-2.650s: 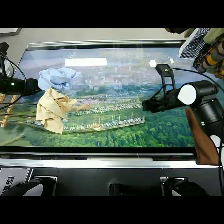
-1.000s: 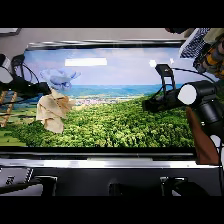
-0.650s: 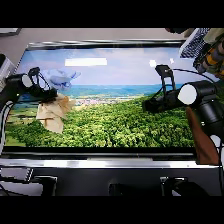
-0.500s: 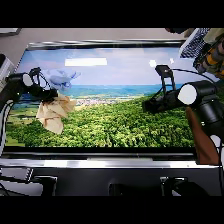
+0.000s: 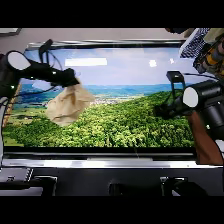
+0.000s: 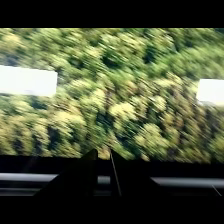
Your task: Fold the clothes and pants, and hang the long-sleeved shirts on hangers.
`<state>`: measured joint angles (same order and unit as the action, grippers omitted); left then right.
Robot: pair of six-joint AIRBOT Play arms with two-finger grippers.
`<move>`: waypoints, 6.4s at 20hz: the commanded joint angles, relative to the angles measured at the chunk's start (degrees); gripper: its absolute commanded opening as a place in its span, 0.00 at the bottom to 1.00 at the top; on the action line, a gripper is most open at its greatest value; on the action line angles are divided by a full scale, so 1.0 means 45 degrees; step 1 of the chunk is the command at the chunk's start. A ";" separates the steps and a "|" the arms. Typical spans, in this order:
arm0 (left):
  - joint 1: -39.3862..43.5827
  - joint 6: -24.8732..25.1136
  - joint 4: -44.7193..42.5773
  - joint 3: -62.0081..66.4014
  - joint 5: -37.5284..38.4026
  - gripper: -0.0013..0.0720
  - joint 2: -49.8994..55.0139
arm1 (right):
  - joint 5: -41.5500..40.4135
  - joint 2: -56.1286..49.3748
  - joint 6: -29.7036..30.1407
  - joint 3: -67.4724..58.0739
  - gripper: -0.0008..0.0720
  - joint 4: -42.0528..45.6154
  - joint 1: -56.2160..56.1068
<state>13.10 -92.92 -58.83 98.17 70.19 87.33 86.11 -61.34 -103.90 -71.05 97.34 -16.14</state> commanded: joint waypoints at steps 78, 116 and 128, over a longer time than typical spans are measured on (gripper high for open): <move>-0.5270 0.3264 0.4551 -0.3405 -0.1214 0.04 0.0058 | -0.5974 0.1331 0.5187 0.4371 0.05 -0.9204 0.4337; -0.3007 0.1137 0.0413 -0.1384 -0.4473 0.04 0.3813 | -0.7082 -1.0205 0.0952 -0.5056 0.05 -0.8830 0.4337; -0.5615 0.2089 -0.0447 -0.1001 0.1064 0.77 0.0884 | -0.2686 -0.6907 0.5226 -0.5916 0.48 -0.7859 0.6659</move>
<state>-8.14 -85.69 -57.87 93.54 64.99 95.83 68.10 -98.48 -86.70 -98.35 60.45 8.67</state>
